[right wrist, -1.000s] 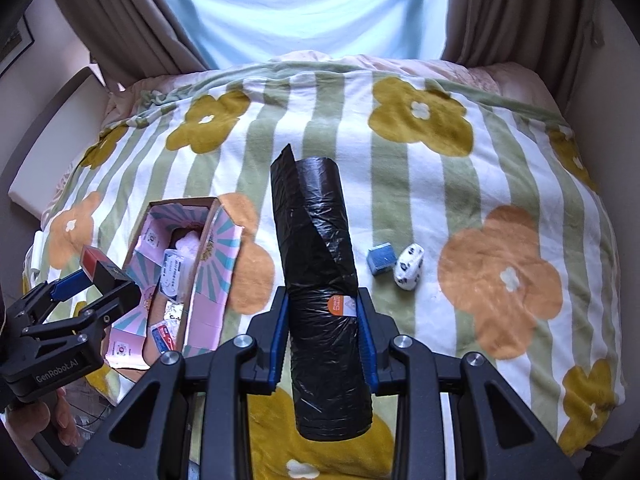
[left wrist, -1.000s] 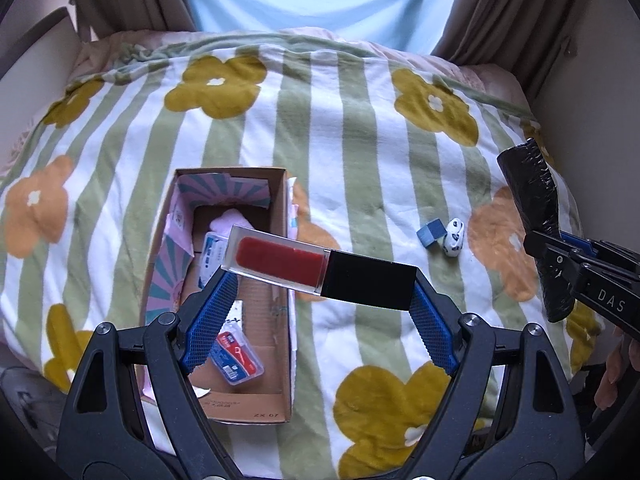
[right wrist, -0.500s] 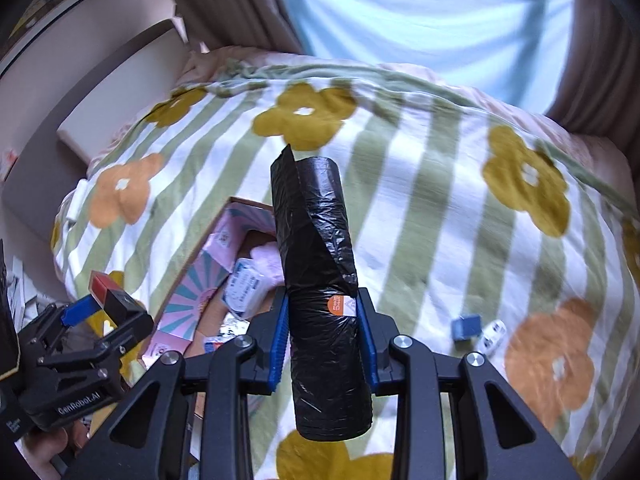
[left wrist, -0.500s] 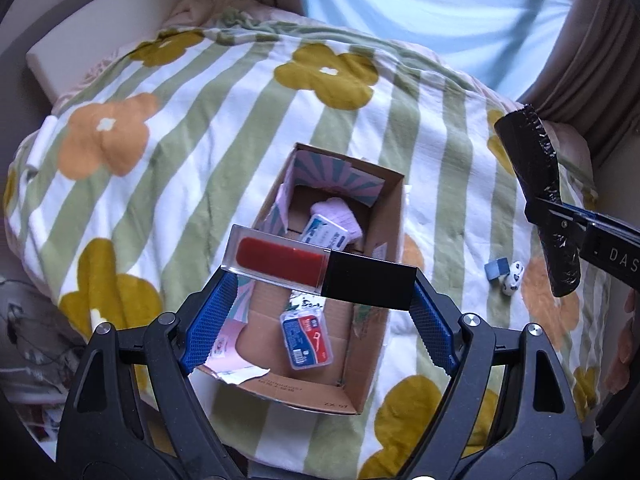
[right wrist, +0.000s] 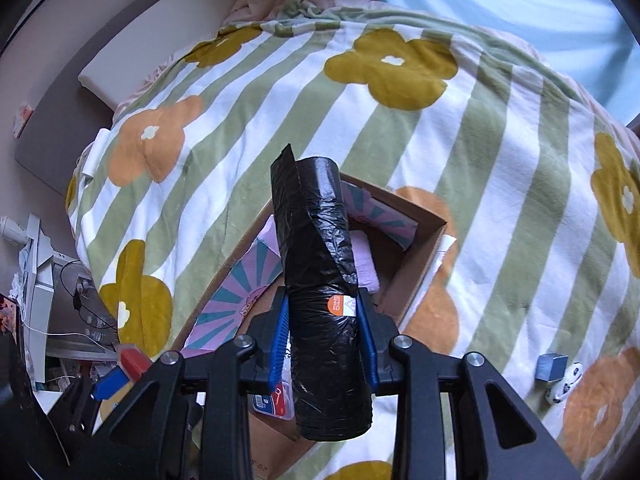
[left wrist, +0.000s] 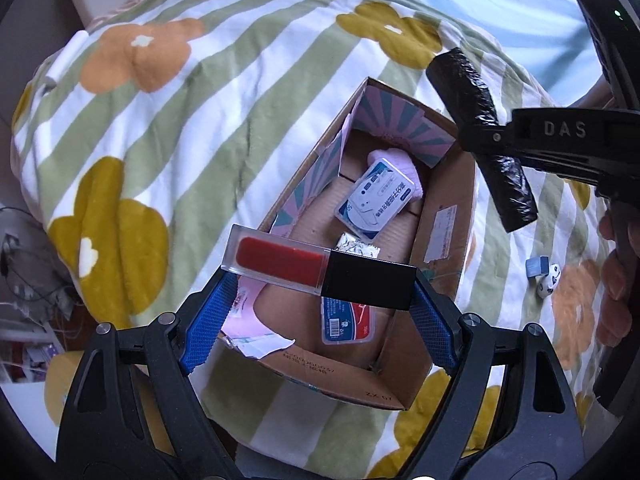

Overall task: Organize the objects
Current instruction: 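Carry the lip-gloss tube and black roll into the box and open both grippers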

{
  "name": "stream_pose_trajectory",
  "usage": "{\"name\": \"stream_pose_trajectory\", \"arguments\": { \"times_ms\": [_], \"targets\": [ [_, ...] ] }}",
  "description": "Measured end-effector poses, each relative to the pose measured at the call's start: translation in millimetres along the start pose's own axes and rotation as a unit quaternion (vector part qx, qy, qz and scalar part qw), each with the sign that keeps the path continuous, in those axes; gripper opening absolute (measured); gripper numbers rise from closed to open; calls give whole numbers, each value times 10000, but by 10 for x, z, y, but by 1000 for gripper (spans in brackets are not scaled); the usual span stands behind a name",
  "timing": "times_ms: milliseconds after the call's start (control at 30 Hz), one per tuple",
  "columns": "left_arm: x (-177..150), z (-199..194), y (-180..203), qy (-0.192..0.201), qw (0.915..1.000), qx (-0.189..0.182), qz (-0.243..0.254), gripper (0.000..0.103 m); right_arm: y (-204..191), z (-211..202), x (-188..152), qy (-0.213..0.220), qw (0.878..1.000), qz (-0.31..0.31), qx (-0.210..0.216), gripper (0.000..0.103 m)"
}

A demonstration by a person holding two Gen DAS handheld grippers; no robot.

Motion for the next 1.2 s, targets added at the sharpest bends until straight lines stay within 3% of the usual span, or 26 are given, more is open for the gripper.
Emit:
{"name": "stream_pose_trajectory", "arguments": {
  "times_ms": [333, 733, 833, 900, 933, 967, 1000, 1200],
  "targets": [
    [-150, 605, 132, -264, 9995, -121, 122, 82, 28, 861, 97, -534, 9978, 385, 101, 29],
    [-142, 748, 239, -335, 9981, -22, 518, 82, 31, 1041, 175, -657, 9946, 780, 202, 29],
    [-185, 822, 309, -535, 9955, -49, 784, 83, 14, 1066, 172, -702, 9942, 783, 213, 29],
    [-233, 878, 352, -727, 9935, -130, 872, 86, -10, 1085, 179, -709, 9934, 842, 327, 36],
    [-241, 872, 369, -717, 9932, -156, 903, 103, -20, 1091, 181, -693, 9929, 877, 417, 56],
    [-239, 854, 387, -668, 9932, -156, 943, 103, -21, 1101, 177, -711, 9926, 893, 419, 84],
    [-235, 832, 406, -627, 9930, -130, 994, 103, -13, 1108, 166, -748, 9926, 892, 344, 93],
    [-235, 799, 451, -603, 9928, -118, 1024, 103, 26, 1148, 113, -792, 9940, 733, 174, 95]
  ]
}}
Point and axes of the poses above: each gripper's, at about its wrist camera, not at the fingertips, and z roughly the way its jaws point, y to its right, x to its top, the point moved 8 cm from there along z, roughly the way its jaws point, and after that the axes turned 2 degrees about x, right-handed, at the moved point
